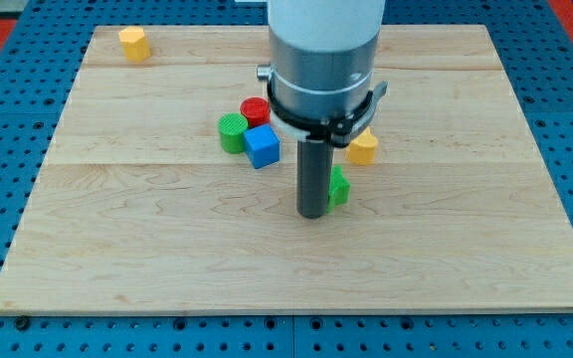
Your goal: Move the green star to the right of the red star
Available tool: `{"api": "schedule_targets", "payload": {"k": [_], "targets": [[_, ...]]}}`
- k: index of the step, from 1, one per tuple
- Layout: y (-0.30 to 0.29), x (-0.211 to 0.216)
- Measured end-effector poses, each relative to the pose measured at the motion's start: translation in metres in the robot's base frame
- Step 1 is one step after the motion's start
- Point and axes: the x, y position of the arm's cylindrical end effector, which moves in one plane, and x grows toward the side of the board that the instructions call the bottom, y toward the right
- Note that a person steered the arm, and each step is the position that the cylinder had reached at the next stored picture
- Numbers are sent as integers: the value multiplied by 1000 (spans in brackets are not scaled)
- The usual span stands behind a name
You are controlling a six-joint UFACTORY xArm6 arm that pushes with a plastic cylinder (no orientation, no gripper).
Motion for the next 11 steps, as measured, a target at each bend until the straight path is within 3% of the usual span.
{"api": "schedule_targets", "payload": {"k": [1, 2, 4, 5, 6, 7, 9, 10, 11], "targets": [[23, -31], [-35, -40], [17, -59], [92, -50], [123, -73], [123, -126], [150, -126], [141, -195], [141, -217]]}}
